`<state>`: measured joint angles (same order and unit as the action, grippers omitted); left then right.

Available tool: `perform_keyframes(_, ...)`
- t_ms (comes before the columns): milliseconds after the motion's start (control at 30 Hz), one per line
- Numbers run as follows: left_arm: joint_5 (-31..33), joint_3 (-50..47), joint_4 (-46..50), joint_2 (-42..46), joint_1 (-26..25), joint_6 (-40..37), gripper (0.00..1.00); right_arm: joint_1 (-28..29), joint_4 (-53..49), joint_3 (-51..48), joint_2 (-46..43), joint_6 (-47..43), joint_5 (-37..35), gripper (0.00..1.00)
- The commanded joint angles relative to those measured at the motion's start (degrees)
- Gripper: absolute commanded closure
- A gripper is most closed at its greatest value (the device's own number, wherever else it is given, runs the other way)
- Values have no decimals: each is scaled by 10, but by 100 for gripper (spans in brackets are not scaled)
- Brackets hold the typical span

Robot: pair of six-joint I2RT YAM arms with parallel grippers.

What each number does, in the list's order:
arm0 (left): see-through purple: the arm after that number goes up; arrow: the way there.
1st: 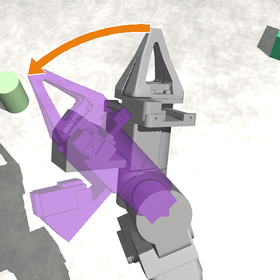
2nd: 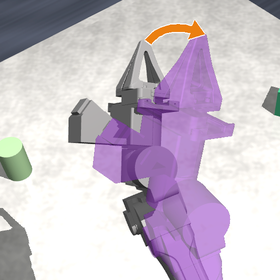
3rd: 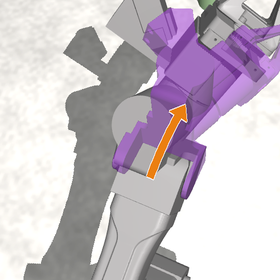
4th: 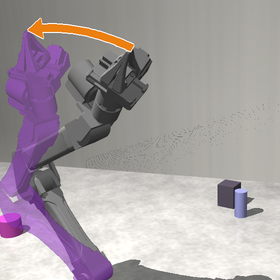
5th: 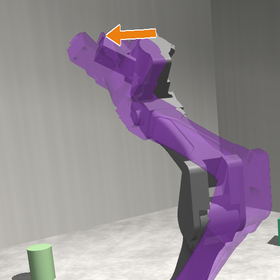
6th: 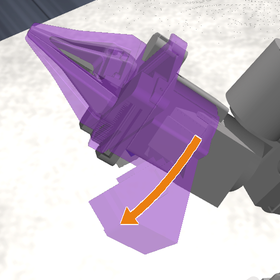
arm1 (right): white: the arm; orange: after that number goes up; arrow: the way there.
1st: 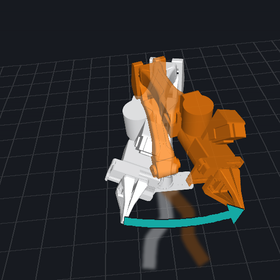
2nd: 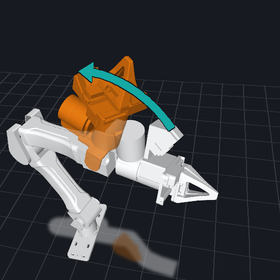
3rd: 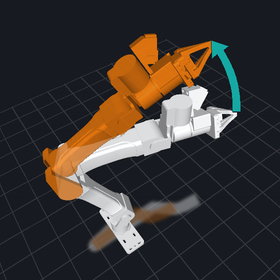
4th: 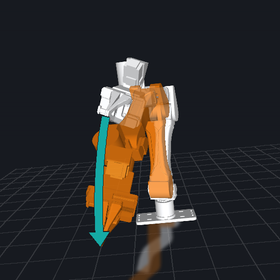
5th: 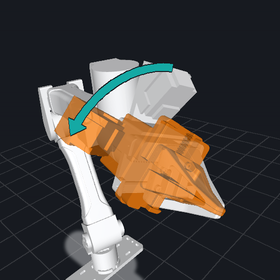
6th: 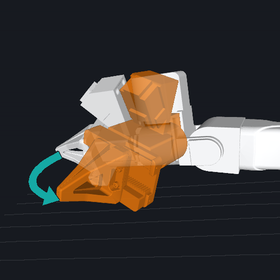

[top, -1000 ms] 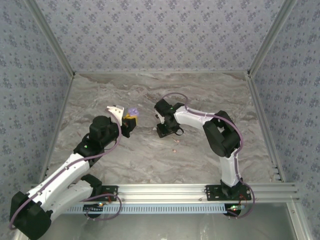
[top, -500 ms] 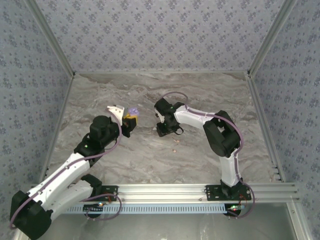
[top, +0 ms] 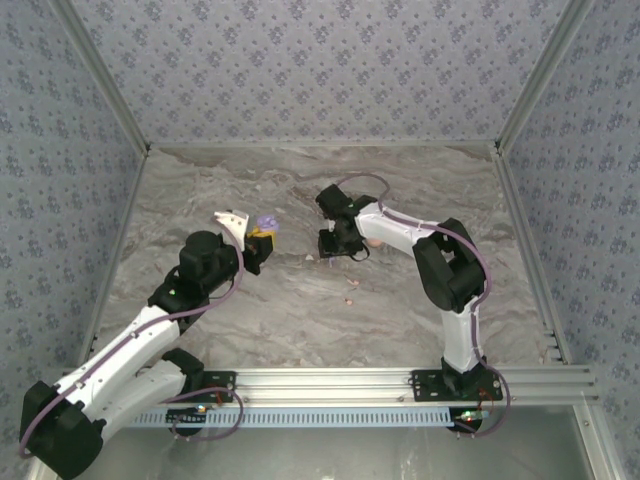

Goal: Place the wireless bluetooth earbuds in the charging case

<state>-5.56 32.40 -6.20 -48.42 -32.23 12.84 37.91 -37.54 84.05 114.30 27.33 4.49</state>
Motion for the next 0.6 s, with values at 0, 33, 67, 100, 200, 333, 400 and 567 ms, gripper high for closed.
perform_keyframes(0,-11,-5,-23,-2,5,-9,79,2,-34,29,11,37,-16,59)
perform_keyframes(33,-10,-5,-24,-3,4,-9,79,2,-38,33,16,39,-18,59)
perform_keyframes(67,-11,-5,-24,-4,5,-8,79,3,-42,38,20,41,-18,59)
perform_keyframes(100,-12,-5,-25,-4,4,-9,79,3,-44,41,23,43,-18,59)
perform_keyframes(200,-12,-7,-26,-4,4,-10,79,4,-51,50,33,47,-17,59)
perform_keyframes(333,-12,-7,-27,-6,4,-11,79,5,-62,60,46,52,-22,60)
perform_keyframes(400,-13,-7,-28,-6,5,-11,79,5,-65,63,50,54,-26,60)
perform_keyframes(567,-13,-7,-29,-7,5,-11,79,5,-66,68,59,56,-25,61)
